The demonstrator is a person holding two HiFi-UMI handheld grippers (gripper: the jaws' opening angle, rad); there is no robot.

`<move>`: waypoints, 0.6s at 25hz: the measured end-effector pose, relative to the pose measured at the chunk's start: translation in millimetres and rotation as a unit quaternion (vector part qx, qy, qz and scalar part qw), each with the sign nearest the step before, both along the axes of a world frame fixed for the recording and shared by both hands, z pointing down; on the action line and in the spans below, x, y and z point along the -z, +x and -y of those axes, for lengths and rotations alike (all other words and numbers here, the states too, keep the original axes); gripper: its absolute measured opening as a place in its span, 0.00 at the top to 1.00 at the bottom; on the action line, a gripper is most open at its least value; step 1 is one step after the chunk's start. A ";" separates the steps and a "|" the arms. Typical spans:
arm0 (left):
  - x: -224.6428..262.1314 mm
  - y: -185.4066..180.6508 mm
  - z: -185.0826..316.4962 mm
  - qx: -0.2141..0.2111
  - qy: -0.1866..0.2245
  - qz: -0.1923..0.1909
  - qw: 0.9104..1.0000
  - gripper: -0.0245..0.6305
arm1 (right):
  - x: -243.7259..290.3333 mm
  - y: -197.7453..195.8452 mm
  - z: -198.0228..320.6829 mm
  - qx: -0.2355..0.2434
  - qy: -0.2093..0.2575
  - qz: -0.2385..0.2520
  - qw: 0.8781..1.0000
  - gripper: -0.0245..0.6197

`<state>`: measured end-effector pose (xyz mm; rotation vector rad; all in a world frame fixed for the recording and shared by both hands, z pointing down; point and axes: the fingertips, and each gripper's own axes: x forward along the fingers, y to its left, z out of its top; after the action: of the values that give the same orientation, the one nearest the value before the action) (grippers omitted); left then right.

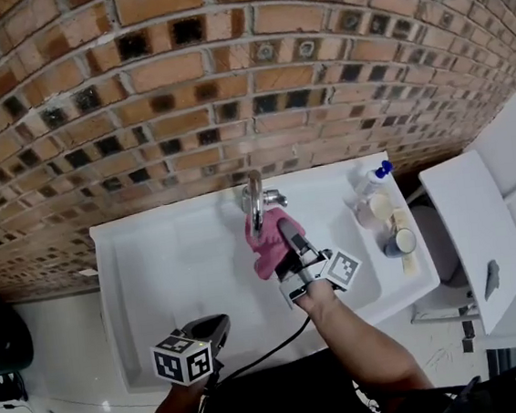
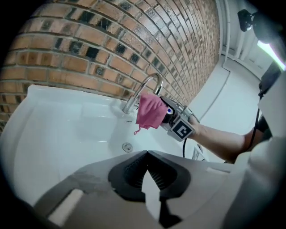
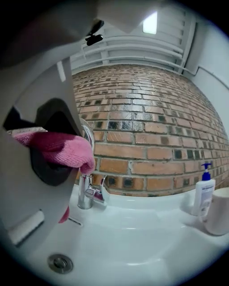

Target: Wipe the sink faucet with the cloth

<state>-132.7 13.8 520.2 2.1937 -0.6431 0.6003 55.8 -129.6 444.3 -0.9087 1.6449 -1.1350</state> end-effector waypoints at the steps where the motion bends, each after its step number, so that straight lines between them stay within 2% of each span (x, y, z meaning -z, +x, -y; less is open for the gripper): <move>1: -0.3 2.6 0.1 -0.006 0.001 -0.003 1.000 0.96 | 4.7 3.5 -11.2 0.002 -0.002 -0.017 1.000 0.89; 5: 6.5 18.4 -0.2 -0.025 0.014 -0.019 0.999 0.96 | 28.4 10.6 -59.6 0.015 -0.001 -0.069 0.997 0.89; 9: 16.1 39.5 -22.9 -0.042 0.024 -0.028 0.998 0.96 | 39.4 10.0 -115.0 0.043 -0.006 -0.112 0.993 0.89; 12: 22.4 46.8 -38.4 -0.029 0.036 -0.030 0.998 0.96 | 39.2 7.0 -153.0 0.082 -0.013 -0.144 0.986 0.89; 15: 26.4 48.6 -48.3 0.009 0.040 -0.035 0.999 0.96 | 33.5 6.0 -186.6 0.129 -0.022 -0.191 0.973 0.89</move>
<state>-84.1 62.1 493.8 2.2709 -0.6603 0.4945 61.8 57.1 410.7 -1.0108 2.1067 -1.2281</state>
